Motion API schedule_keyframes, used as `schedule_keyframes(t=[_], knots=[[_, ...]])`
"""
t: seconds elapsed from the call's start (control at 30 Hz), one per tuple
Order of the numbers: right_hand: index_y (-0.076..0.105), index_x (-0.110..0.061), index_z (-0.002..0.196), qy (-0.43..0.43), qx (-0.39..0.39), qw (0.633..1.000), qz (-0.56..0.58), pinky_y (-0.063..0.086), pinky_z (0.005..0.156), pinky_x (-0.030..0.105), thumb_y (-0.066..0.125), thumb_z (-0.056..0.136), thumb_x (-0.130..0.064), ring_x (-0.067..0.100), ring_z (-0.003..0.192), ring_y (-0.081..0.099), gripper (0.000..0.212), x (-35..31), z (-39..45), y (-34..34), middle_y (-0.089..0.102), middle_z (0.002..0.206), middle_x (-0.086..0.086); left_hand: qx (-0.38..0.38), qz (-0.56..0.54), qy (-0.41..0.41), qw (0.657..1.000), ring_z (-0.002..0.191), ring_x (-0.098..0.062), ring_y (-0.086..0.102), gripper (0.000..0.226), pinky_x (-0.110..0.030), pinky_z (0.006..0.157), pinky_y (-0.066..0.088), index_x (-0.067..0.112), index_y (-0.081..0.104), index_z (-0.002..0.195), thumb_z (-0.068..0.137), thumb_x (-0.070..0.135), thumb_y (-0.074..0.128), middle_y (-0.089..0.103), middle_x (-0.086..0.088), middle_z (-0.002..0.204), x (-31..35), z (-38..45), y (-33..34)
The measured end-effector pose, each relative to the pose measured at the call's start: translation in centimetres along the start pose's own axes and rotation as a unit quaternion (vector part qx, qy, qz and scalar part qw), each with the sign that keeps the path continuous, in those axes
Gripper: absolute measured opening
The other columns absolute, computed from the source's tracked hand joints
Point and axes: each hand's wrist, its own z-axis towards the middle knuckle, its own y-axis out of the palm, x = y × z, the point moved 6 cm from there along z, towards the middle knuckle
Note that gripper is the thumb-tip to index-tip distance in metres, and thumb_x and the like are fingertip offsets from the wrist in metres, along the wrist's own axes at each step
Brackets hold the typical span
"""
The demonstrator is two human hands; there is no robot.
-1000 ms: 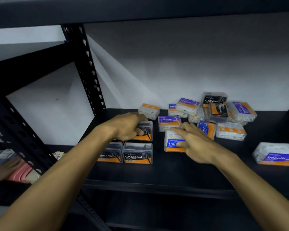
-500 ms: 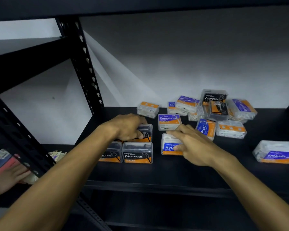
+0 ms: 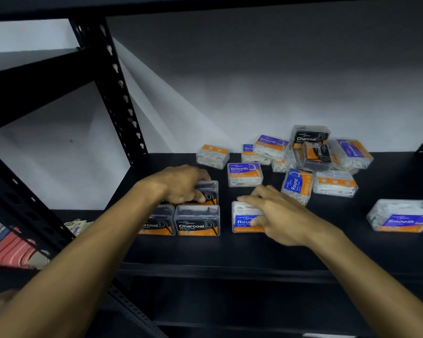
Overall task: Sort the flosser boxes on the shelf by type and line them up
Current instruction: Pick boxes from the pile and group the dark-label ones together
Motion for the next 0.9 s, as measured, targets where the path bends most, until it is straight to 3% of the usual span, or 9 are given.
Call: schedule_keyframes(t=[0.47,0.63,0.9], knots=[[0.033,-0.032,0.143,0.001,0.026,1.000,0.015,0.037,0.096,0.030,0.060,0.090,-0.028,0.010,0.109,0.038,0.060,1.1,-2.1,-0.6,0.041,0.114,-0.011,-0.008,0.005,0.006,1.000,0.101,-0.011,0.061,0.034,-0.043,0.089,0.050,0.042,0.053,0.118,0.086,0.039,0.067,0.063,0.016,0.112,-0.2,0.0,0.1],[0.031,-0.033,0.144,0.004,0.017,1.000,0.021,0.035,0.090,0.024,0.059,0.090,-0.028,0.006,0.107,0.036,0.061,1.4,-2.5,-0.6,0.039,0.113,-0.014,-0.007,0.007,0.009,1.000,0.101,-0.011,0.060,0.034,-0.042,0.090,0.049,0.039,0.054,0.119,0.087,0.037,0.067,0.063,0.015,0.112,0.1,-0.1,0.0],[0.025,-0.034,0.146,0.008,0.005,1.000,0.026,0.037,0.092,0.027,0.059,0.090,-0.028,0.007,0.110,0.038,0.065,1.5,-2.6,-0.6,0.039,0.118,-0.012,-0.018,-0.020,0.007,1.000,0.102,-0.012,0.061,0.041,-0.044,0.091,0.049,0.037,0.051,0.124,0.087,0.038,0.068,0.064,0.012,0.113,-0.1,0.0,0.0]])
